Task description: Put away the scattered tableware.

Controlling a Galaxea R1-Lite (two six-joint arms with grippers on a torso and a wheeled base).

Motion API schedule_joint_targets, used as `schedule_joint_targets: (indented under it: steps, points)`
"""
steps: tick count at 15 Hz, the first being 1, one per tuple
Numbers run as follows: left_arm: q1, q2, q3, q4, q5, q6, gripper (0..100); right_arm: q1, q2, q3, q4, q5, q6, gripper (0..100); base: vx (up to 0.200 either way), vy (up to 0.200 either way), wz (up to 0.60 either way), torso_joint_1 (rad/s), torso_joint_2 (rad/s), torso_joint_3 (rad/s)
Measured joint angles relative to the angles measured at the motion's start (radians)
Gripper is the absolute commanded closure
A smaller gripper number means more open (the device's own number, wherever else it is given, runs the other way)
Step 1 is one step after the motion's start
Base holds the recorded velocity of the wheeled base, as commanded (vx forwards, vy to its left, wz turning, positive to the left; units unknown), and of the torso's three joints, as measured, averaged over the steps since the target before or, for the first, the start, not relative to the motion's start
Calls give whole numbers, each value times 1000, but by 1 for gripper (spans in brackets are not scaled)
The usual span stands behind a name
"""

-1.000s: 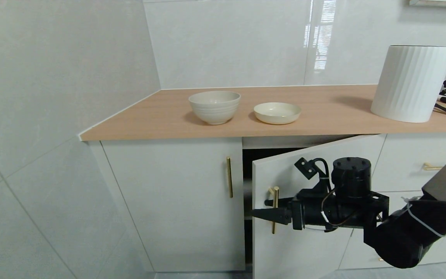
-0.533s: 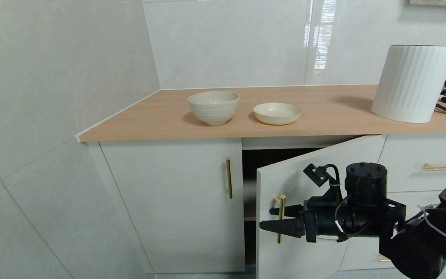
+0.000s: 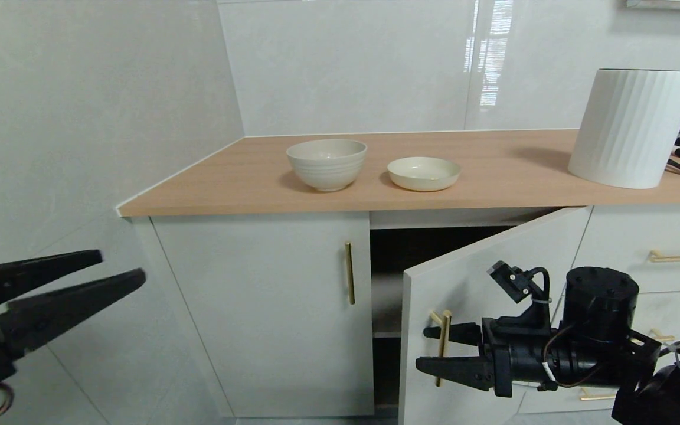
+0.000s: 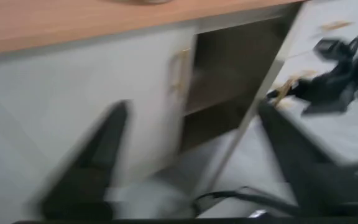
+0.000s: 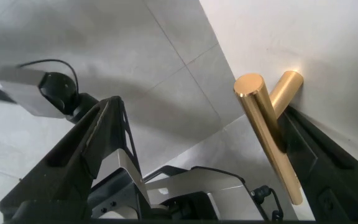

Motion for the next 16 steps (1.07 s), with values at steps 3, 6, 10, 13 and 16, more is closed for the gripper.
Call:
schedule_joint_targets:
  steps: [3,6,10,13,16]
  points:
    - [-81,230,-35,-144,-10,-44,100,-1,3,19,-10,-3,-1,0,0,0,0,0,0,0]
    - [-215,443,-40,-375,-13,-152,100,-1,17,29,-30,-5,-1,0,0,0,0,0,0,0]
    - [-377,641,14,-704,-21,-315,100,-1,20,31,-31,-10,0,0,0,0,0,0,0,0]
    - [-415,797,41,-864,-36,-339,100,-1,20,34,-30,-12,-1,0,0,0,0,0,0,0]
    - [-438,962,36,-1064,-40,-373,100,-1,20,34,-29,-15,-1,0,0,0,0,0,0,0]
